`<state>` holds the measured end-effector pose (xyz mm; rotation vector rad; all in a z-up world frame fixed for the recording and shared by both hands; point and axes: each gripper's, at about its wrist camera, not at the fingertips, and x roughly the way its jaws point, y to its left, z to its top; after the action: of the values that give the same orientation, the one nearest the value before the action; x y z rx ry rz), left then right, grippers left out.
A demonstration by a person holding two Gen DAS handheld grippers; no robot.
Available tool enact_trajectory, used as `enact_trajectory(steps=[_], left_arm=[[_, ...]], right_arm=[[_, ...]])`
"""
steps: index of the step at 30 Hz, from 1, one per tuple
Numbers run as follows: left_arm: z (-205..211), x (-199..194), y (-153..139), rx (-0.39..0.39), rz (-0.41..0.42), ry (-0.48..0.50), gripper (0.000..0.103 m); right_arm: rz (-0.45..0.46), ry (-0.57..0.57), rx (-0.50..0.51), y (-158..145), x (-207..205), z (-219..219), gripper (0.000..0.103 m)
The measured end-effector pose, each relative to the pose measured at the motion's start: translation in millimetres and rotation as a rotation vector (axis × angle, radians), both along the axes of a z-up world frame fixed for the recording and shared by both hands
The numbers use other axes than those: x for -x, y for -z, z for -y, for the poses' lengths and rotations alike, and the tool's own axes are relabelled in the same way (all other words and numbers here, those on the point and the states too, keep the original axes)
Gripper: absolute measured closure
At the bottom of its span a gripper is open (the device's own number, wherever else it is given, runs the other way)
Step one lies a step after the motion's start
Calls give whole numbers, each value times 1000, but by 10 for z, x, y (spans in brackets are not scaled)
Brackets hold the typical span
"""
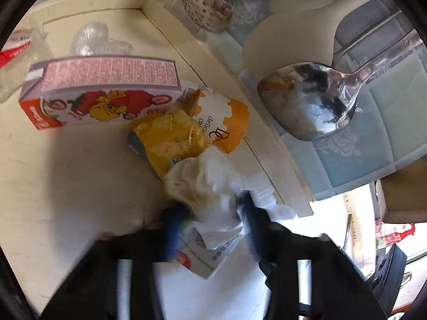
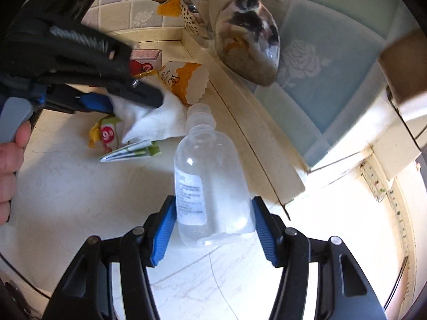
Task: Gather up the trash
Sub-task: 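Grasp the clear plastic bottle with the right gripper while the left grasps the white tissue, then carry the bottle and tissue down over the floor bin with both grippers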
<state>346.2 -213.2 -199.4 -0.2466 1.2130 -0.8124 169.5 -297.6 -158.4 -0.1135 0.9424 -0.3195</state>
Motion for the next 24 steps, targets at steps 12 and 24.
enact_trajectory(steps=[12,24], left_arm=[[-438,332,-410,74,123,-76,78],[-998,1489,-1023,37,274,-3,78]], right_arm=[[21,35,-26,1,201,7,47],[105,50,-26,-362,845,-434,48]])
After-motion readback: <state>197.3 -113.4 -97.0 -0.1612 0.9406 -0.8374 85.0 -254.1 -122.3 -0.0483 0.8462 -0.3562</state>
